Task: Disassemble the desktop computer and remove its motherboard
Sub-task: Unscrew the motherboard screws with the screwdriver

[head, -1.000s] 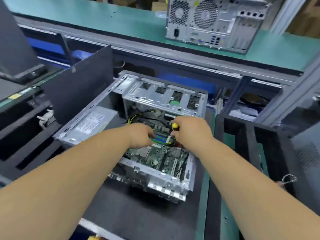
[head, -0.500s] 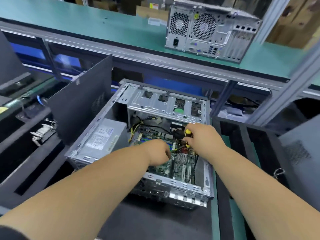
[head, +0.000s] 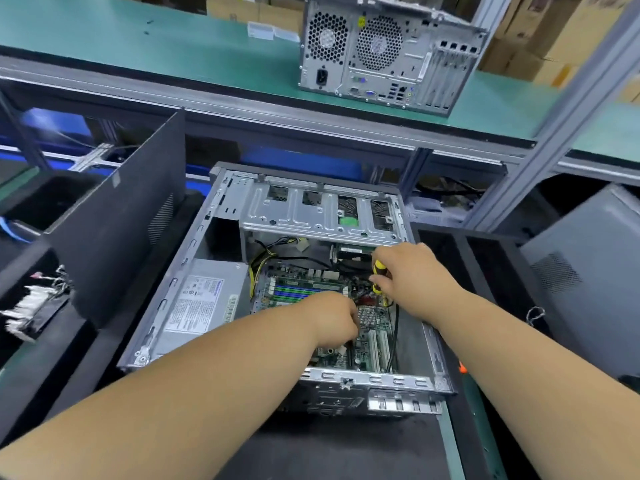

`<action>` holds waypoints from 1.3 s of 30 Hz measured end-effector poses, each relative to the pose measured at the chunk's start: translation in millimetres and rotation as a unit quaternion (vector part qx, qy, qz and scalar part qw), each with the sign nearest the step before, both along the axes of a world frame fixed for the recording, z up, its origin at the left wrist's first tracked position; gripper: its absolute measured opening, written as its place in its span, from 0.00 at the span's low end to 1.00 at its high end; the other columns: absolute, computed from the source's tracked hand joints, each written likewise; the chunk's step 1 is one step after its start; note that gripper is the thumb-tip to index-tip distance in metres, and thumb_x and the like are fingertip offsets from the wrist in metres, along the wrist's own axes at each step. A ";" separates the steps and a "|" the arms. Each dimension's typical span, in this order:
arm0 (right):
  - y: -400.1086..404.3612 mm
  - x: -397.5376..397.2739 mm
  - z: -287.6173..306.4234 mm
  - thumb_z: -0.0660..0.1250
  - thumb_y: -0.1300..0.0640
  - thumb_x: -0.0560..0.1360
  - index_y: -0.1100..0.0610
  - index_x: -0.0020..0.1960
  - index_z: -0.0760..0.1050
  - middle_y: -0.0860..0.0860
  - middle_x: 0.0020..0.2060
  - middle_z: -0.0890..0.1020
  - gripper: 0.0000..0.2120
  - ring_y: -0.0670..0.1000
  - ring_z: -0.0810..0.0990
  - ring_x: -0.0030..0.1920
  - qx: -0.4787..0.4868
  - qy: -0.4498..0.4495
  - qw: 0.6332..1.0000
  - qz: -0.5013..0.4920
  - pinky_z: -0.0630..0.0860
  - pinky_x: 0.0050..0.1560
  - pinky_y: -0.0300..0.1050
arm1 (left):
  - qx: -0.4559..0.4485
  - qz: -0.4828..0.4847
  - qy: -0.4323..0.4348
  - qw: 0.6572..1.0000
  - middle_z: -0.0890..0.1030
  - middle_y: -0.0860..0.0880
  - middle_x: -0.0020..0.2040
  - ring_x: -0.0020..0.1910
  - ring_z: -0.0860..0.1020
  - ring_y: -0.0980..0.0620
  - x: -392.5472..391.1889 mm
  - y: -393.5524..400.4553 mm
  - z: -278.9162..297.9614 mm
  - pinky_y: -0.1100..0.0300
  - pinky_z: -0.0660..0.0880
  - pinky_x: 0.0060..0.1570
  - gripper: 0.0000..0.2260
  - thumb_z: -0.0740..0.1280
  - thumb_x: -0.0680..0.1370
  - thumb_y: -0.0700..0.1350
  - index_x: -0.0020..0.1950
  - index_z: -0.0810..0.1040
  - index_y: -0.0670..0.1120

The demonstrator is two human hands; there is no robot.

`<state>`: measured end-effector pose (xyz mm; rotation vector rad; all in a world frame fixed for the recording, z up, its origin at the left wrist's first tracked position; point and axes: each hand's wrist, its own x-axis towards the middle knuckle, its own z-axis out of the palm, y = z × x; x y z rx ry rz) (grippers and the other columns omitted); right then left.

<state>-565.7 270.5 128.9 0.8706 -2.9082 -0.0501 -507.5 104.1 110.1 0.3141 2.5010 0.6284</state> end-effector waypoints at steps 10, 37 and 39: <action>7.3 0.2 -3.0 0.63 0.47 0.77 0.52 0.46 0.69 0.48 0.39 0.77 0.09 0.54 0.69 0.48 0.013 0.054 0.998 0.030 0.51 0.44 0.47 | -0.091 -0.045 0.065 0.993 0.77 0.43 0.59 0.54 0.76 0.44 -31.7 11.9 0.1 0.55 0.75 0.50 0.17 0.65 0.77 0.46 0.66 0.73 0.45; -4.8 -8.0 27.9 0.65 0.58 0.73 0.49 0.44 0.69 0.44 0.40 0.76 0.05 0.52 0.64 0.55 0.204 -0.013 0.979 0.012 0.55 0.53 0.51 | -0.055 -0.116 0.087 0.988 0.70 0.49 0.60 0.69 0.60 0.41 -78.2 29.9 -52.8 0.44 0.52 0.71 0.13 0.66 0.75 0.53 0.58 0.77 0.64; -6.3 -10.0 29.6 0.61 0.46 0.79 0.49 0.44 0.68 0.44 0.41 0.77 0.09 0.52 0.64 0.56 0.213 -0.014 0.977 0.023 0.55 0.54 0.52 | -0.071 -0.130 0.091 0.985 0.70 0.47 0.64 0.70 0.60 0.39 -77.6 30.5 -51.3 0.42 0.50 0.72 0.14 0.65 0.75 0.53 0.61 0.76 0.62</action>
